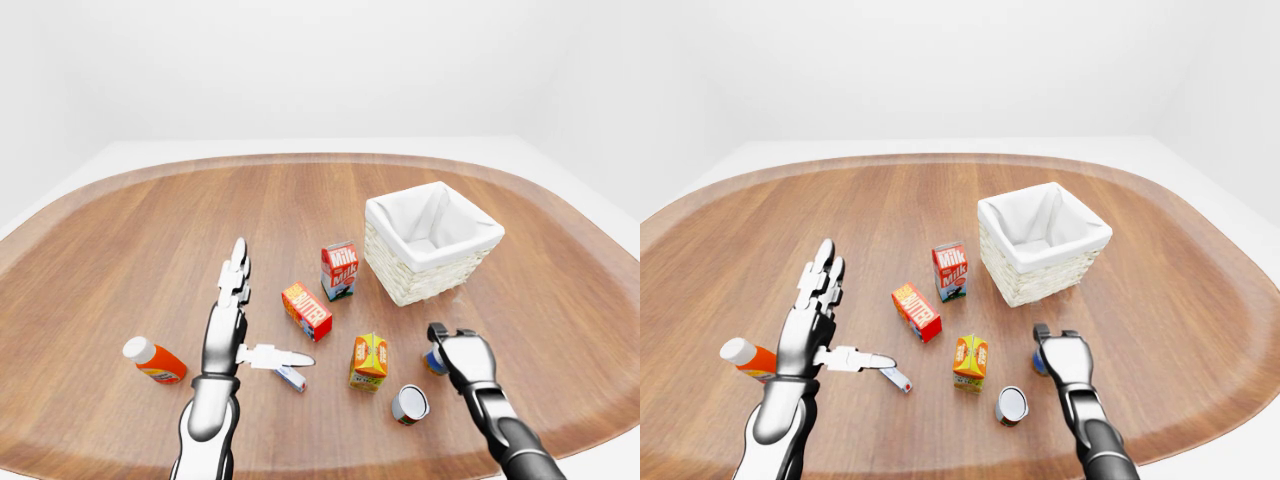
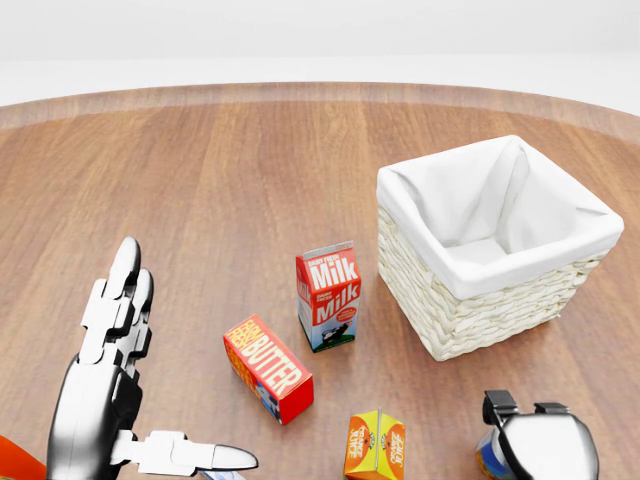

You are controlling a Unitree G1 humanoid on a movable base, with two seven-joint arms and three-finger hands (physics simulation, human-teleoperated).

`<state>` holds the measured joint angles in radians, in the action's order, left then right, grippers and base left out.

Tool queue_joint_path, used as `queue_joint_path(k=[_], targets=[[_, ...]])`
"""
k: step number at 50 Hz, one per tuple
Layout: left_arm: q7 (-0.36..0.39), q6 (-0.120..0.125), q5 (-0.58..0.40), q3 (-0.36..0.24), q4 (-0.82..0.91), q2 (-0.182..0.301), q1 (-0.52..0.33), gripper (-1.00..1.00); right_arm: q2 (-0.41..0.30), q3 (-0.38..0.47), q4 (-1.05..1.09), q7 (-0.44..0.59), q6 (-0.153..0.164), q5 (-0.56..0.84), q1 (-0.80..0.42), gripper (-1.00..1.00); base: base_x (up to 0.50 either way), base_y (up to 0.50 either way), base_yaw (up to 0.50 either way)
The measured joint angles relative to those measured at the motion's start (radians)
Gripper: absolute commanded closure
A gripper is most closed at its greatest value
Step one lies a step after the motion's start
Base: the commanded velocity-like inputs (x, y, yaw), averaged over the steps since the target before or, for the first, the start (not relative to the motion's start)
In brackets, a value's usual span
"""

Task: Pick up the alphabet soup and the tomato sauce, and put them in the basket.

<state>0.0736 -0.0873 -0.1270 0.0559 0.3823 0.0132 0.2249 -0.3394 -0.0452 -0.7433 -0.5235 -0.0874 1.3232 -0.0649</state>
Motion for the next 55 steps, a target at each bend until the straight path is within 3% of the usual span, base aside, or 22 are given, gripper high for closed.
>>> queue_joint_path(k=[19,32,55], targets=[[0.000,0.000,0.002,-0.001,0.003,0.000,-0.001,-1.00,0.008,0.023,0.115,0.000,0.000,-0.049,0.064,1.00,0.00,0.00,0.00],[0.000,0.000,0.005,-0.004,0.005,-0.001,-0.005,-1.00,0.045,0.142,0.403,0.030,0.000,-0.156,0.174,1.00,0.00,0.00,0.00],[0.001,0.000,0.002,-0.001,0.000,0.000,-0.001,-1.00,0.177,0.347,0.795,0.216,0.000,-0.411,0.283,1.00,0.00,0.00,0.00]])
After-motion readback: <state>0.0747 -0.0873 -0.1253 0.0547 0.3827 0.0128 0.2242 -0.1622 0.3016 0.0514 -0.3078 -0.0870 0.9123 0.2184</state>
